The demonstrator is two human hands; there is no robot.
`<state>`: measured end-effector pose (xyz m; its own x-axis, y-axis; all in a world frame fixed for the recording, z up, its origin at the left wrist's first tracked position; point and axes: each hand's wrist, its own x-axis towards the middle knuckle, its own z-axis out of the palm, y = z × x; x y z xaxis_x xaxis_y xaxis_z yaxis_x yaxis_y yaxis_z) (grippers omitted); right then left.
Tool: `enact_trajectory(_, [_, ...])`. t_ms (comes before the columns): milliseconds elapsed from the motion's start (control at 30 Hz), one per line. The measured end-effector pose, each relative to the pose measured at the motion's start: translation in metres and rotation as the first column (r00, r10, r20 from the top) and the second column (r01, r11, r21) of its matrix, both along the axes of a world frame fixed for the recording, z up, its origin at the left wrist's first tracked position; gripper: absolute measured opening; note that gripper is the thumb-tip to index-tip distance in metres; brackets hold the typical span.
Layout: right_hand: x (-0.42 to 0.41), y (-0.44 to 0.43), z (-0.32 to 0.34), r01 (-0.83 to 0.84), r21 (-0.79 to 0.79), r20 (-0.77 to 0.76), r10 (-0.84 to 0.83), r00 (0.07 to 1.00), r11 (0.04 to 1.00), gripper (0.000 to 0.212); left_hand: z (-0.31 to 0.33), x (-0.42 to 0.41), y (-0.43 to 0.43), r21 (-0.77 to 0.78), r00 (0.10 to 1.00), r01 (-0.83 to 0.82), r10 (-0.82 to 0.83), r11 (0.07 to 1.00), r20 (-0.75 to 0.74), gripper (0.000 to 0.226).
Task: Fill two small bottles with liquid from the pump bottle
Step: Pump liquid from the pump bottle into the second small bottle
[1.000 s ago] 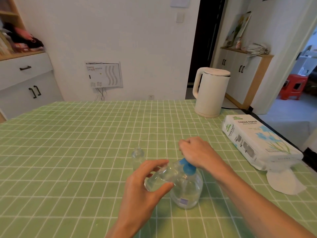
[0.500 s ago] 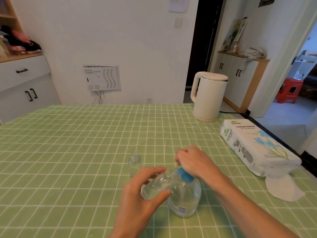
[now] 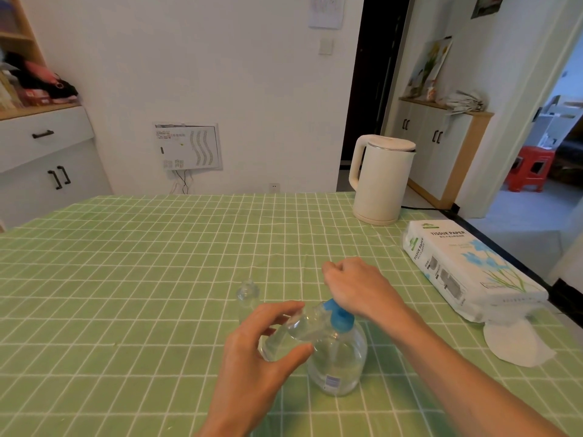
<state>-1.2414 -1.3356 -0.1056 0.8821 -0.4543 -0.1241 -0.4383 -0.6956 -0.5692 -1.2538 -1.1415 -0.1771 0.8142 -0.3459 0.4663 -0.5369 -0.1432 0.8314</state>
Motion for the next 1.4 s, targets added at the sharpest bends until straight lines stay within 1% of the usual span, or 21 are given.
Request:
enact_trajectory(100, [-0.003,0.003,0.001,0.027,0.087,-0.024,-0.025,0.999,0.996,0.043,0.001,-0.001,-0.001,-0.009,1.0,0.001,-0.001,1.0,-0.004,0.053])
enact_trajectory(200, [-0.006,0.007,-0.001,0.044,0.112,-0.05,-0.038,0.998,0.993,0.044,-0.001,0.0,-0.001,0.014,1.0,-0.004,0.004,1.0,0.0,0.056])
enact_trajectory(367, [-0.007,0.007,-0.003,0.038,0.11,-0.048,-0.033,0.998,0.993,0.044,0.001,-0.002,0.0,0.022,1.0,-0.014,0.014,1.0,-0.008,0.053])
enact_trajectory(467, [-0.007,0.005,-0.002,0.035,0.1,-0.032,-0.032,0.999,0.994,0.046,0.001,-0.002,0.0,0.034,1.0,-0.018,0.019,0.999,-0.011,0.056])
enact_trajectory(567, [-0.004,0.003,0.001,0.034,0.046,0.003,-0.034,0.999,0.998,0.04,0.002,-0.001,0.001,0.037,1.0,-0.02,0.021,0.999,-0.017,0.056])
enact_trajectory(667, [-0.001,0.003,0.003,0.032,-0.002,0.005,-0.032,0.999,0.999,0.04,0.003,-0.001,0.002,0.034,1.0,-0.019,0.02,0.999,-0.015,0.054])
enact_trajectory(767, [-0.002,0.003,0.001,0.035,0.032,-0.006,-0.035,0.999,0.999,0.039,0.002,-0.001,0.001,0.025,1.0,-0.019,0.019,0.999,-0.011,0.054])
enact_trajectory(933, [-0.006,0.007,-0.003,0.059,0.098,-0.018,-0.057,0.998,0.993,0.043,0.001,-0.001,0.001,0.043,1.0,-0.018,0.018,0.999,-0.013,0.054])
enact_trajectory(1100, [-0.006,0.007,-0.008,0.068,0.125,0.026,-0.071,0.997,0.99,0.047,0.001,-0.002,0.001,0.049,1.0,-0.019,0.02,0.999,-0.019,0.056])
enact_trajectory(1233, [-0.006,0.005,-0.004,0.063,0.194,0.038,-0.072,0.997,0.979,0.049,0.002,-0.002,0.001,0.029,1.0,-0.021,0.022,0.999,-0.019,0.055])
enact_trajectory(1400, [-0.005,0.004,0.004,0.044,0.117,0.062,-0.052,0.997,0.992,0.056,0.004,-0.003,0.002,0.021,1.0,-0.02,0.02,1.0,-0.013,0.055])
